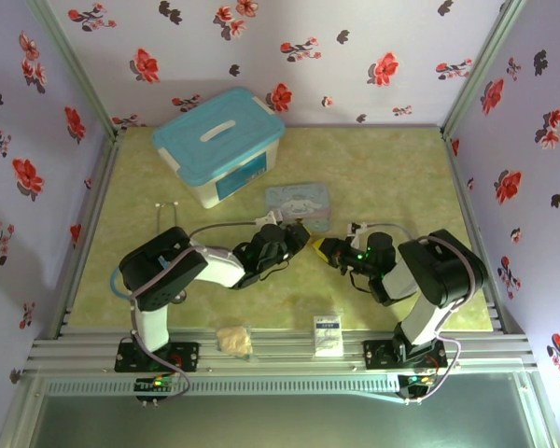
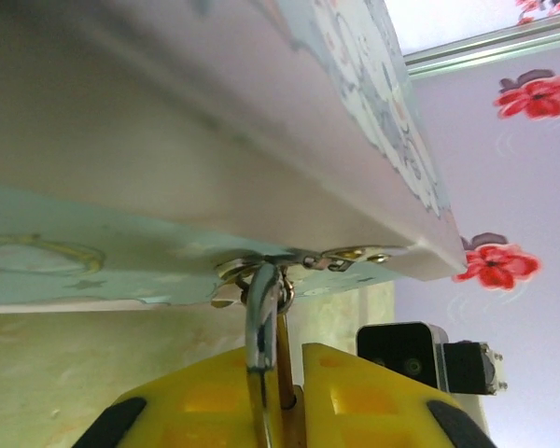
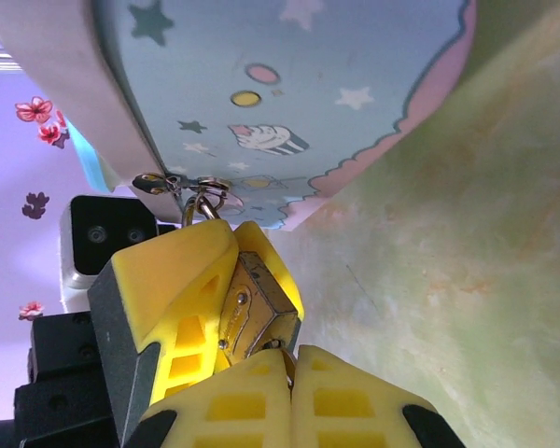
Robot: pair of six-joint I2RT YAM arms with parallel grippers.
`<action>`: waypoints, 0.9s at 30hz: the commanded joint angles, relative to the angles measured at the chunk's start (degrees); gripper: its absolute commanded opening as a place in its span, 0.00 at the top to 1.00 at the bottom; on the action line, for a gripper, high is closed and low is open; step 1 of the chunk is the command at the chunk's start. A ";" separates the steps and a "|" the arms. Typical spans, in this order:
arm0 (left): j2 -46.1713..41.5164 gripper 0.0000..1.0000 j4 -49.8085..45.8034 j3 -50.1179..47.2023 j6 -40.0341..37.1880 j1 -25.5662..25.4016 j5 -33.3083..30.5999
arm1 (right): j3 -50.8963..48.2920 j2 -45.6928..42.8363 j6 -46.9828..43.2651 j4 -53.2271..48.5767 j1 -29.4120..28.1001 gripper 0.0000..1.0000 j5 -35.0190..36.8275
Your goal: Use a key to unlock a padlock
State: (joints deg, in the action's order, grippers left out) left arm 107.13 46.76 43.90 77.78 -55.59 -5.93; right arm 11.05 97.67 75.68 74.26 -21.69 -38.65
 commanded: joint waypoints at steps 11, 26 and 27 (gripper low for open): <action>-0.04 0.95 0.77 2.42 -0.87 -3.20 8.15 | 2.75 -1.49 16.01 5.15 -1.25 1.00 5.82; 0.03 0.96 3.52 0.81 0.33 -3.16 7.07 | 3.56 -3.05 13.49 -0.50 -1.86 0.99 6.47; -0.06 0.96 3.36 0.51 0.19 -2.95 6.80 | 3.48 -3.10 12.54 -1.52 -1.87 0.99 6.50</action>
State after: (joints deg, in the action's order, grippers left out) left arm 106.91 46.54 44.47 77.49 -55.59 -7.11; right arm 11.35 95.90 91.72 72.60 -22.90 -34.70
